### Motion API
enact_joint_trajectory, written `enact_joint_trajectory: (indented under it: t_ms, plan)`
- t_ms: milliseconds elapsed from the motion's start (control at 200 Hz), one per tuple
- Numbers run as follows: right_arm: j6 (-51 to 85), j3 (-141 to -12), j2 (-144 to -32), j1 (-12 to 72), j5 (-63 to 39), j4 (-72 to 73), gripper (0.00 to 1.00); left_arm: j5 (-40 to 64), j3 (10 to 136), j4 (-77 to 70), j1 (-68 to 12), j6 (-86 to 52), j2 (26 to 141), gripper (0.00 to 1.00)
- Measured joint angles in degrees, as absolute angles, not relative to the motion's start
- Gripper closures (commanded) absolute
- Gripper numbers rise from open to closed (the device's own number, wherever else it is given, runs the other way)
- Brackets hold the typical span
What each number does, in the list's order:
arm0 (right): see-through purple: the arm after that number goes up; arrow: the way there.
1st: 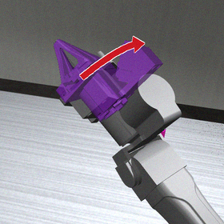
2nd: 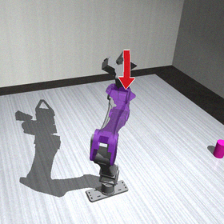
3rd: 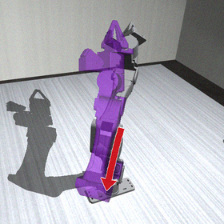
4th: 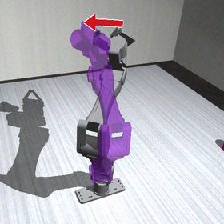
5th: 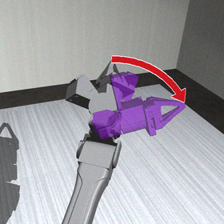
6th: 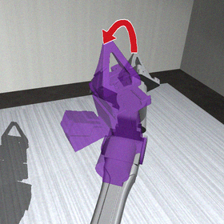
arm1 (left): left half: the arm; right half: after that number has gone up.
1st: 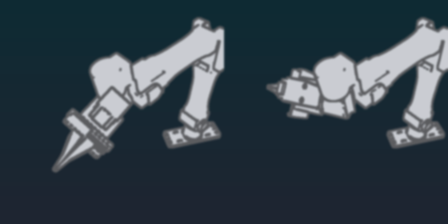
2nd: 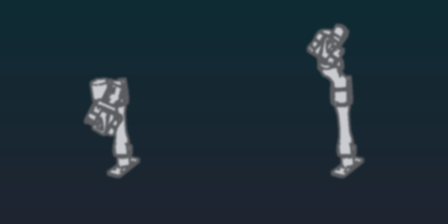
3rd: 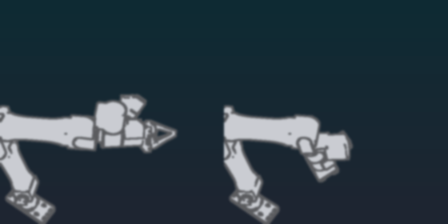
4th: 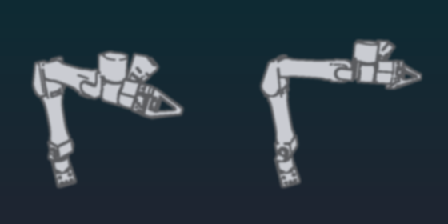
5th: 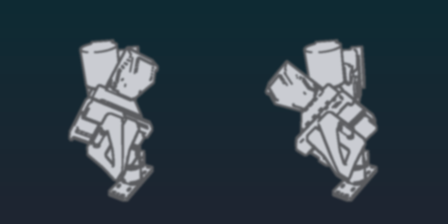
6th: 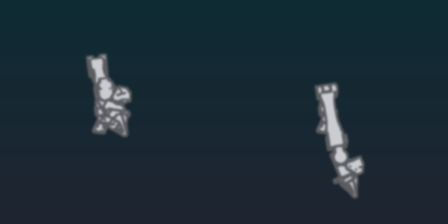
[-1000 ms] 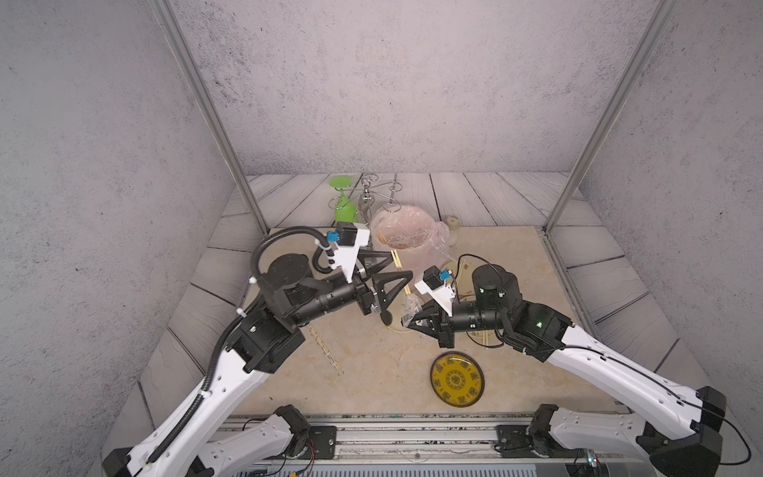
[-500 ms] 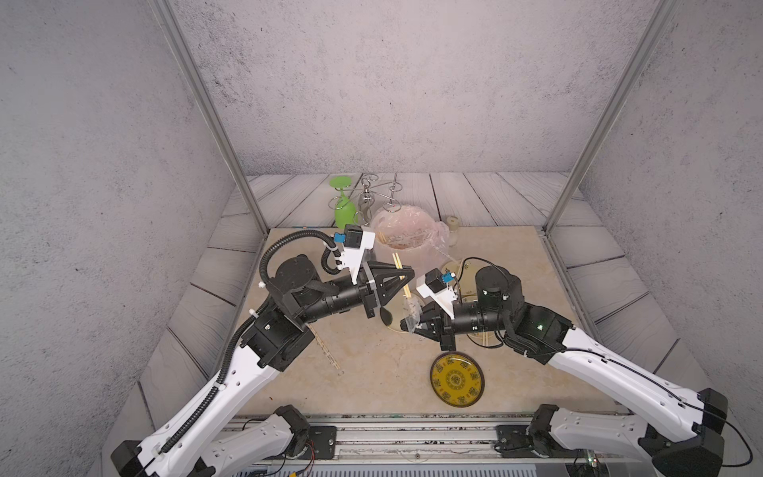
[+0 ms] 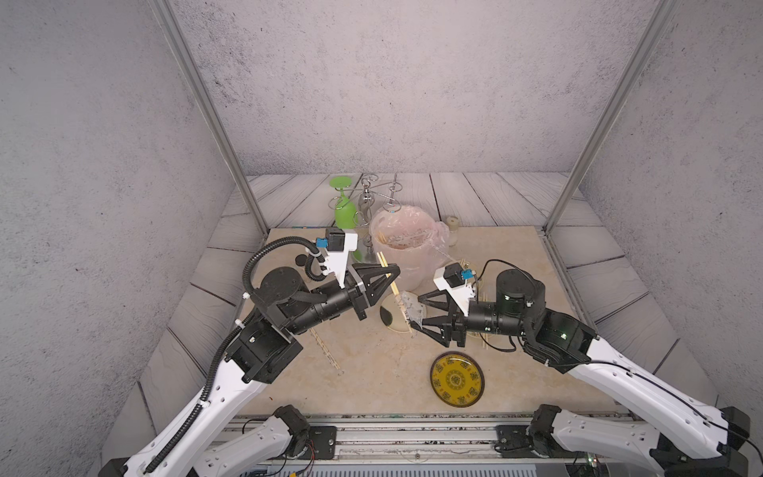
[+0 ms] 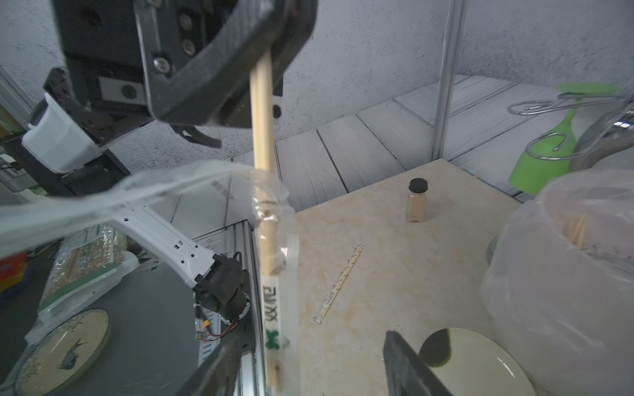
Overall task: Remove the packaging of disposable chopsticks
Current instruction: Remove the packet bag from the disposable chopsticks.
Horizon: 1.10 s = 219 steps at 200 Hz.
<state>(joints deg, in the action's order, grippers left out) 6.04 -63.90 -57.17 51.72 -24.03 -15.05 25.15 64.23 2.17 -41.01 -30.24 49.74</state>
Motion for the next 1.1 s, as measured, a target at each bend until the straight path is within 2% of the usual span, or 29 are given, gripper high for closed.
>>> enact_joint_trajectory:
  t_ms: [340,540,801,961,1096]
  plan:
    - [-2.2,-68.1,-59.4,56.0,-18.8,-12.3,0.33,19.0,62.9,4.1,-41.0,-31.1,49.3,1.00]
    - [-5.8,-69.1,-62.6,58.8,-15.9,-8.7,0.49,18.8,62.7,4.0,-41.0,-32.0,49.6,1.00]
    - [-7.3,-69.1,-62.9,59.5,-14.7,-5.2,0.43,18.8,62.6,3.8,-41.0,-32.4,49.5,1.00]
    - [-7.4,-69.1,-62.9,59.6,-14.6,-3.2,0.54,18.9,61.5,3.0,-41.0,-33.0,49.6,1.00]
    - [-7.1,-69.1,-62.9,59.6,-13.9,-2.8,0.78,19.3,60.8,2.5,-41.0,-33.5,49.7,1.00]
